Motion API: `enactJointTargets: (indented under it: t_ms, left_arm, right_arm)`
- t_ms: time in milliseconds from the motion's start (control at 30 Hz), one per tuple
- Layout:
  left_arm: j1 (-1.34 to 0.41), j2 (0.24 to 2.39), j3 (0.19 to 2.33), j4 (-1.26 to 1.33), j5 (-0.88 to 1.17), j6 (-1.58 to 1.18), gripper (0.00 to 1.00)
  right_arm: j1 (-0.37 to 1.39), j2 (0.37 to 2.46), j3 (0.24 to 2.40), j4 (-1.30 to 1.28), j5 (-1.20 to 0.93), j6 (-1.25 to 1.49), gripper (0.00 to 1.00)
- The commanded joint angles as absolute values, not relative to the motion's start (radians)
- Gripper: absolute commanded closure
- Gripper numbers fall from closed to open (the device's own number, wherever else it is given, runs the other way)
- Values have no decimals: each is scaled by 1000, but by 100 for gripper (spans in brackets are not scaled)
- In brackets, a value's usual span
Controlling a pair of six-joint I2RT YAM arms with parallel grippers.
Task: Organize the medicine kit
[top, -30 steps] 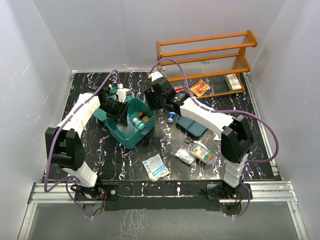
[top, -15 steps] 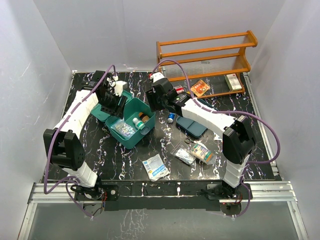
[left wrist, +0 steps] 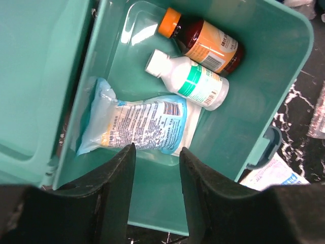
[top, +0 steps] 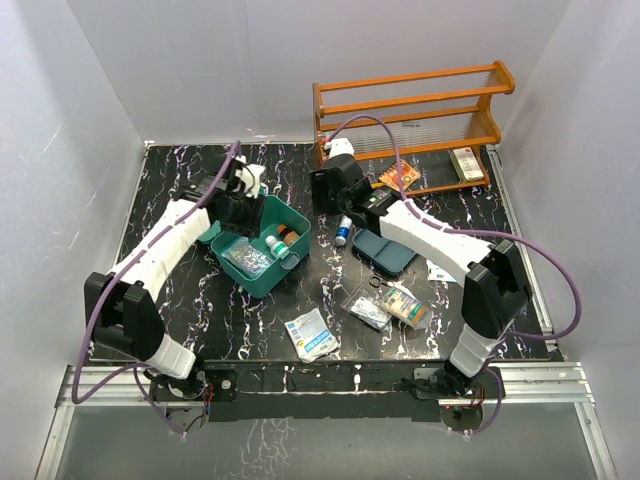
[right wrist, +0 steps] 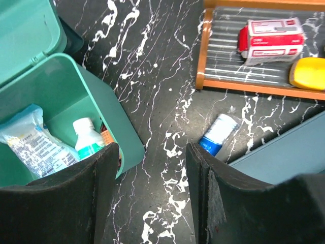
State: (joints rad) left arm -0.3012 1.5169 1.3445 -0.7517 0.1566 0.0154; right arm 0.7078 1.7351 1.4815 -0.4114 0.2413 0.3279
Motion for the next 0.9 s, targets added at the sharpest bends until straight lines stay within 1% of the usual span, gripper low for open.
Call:
enactJointTargets:
  t_ms: [0, 33, 67, 167, 267, 467, 700, 867]
  left_arm:
    - [-406, 1491, 1280, -689, -114, -160, 65]
    - [-421, 1496, 1273, -691, -218, -196, 67]
    - [-429, 1504, 1269, -690, -260, -212, 68]
    - [-440, 1545, 1265, -694, -344, -250, 72]
    - [-440, 1574, 1268, -713, -403, -289, 73]
    - [-440, 1651, 1263, -723, -354, -310, 78]
    - [-438, 1692, 1243, -665, -391, -334, 84]
    - [-432, 1716, 1209, -635, -343, -349, 85]
  right_arm:
    - [675, 1635, 1438, -293, 283, 409, 47]
    - [669, 1630, 1428, -291, 281, 416, 47]
    - [664, 1627, 1419, -291, 281, 422, 47]
    - [654, 1621, 1401, -292, 262, 429, 48]
    - [650, 1616, 1393, -296, 252, 429, 48]
    - [641, 1606, 1375, -298, 249, 422, 49]
    - [631, 1610, 1369, -298, 241, 418, 49]
    - [624, 1620, 1371, -299, 237, 412, 50]
